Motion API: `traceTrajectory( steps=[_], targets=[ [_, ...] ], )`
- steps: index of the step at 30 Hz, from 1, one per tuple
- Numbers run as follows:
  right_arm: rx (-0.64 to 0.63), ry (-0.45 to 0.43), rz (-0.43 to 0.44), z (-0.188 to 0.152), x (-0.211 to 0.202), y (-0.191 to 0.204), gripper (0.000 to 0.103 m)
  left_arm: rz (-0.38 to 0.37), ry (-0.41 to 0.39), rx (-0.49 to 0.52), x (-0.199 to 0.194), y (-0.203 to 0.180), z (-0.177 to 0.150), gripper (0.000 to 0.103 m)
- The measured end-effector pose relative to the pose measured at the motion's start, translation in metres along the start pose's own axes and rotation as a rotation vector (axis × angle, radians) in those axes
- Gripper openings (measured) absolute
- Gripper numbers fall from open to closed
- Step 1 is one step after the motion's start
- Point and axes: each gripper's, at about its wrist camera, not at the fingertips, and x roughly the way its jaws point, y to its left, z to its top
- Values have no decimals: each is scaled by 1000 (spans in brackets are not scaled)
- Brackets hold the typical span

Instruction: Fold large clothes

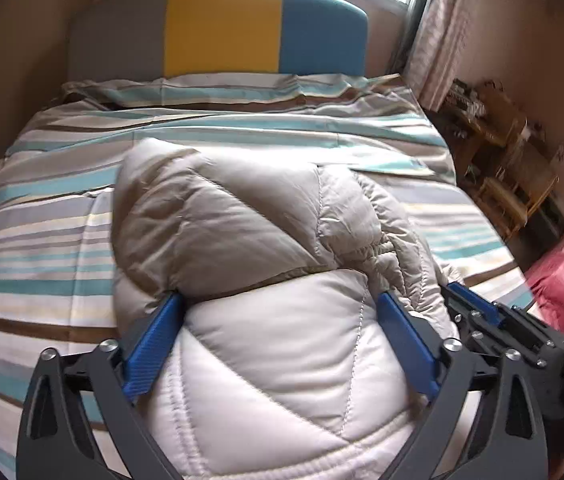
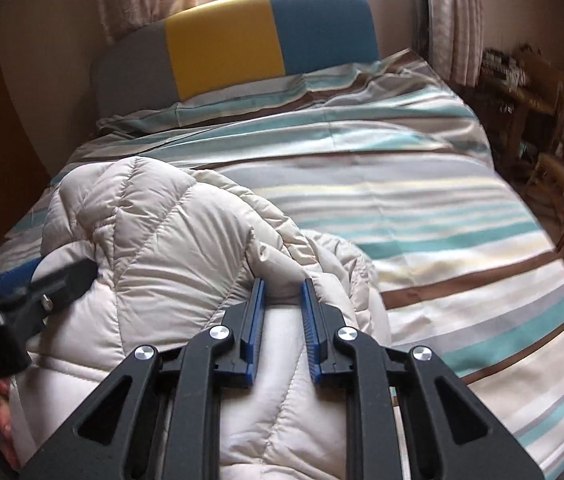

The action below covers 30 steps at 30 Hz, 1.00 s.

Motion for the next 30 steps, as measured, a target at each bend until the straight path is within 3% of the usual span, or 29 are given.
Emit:
traceTrajectory(
  steps=[7, 16, 21, 23, 27, 30],
  targets=[
    [62, 13, 44, -5, 21, -9, 16, -15, -25, -17, 24, 9, -11, 100],
    [60, -19, 31, -12, 30, -6, 16, 54, -120, 1, 31, 2, -23, 100],
    [62, -32, 39, -14, 27, -7, 16, 54, -61, -7, 20, -1, -13, 100],
    [68, -38, 46, -13, 26, -7, 16, 82, -46, -32, 14, -3, 0, 100],
    [72, -54, 50, -15, 22, -8, 16, 198, -128, -68, 9, -7, 26, 100],
    [85, -54, 57, -14, 22, -10, 16, 235, -39, -32, 42, -12, 27, 100]
  ],
)
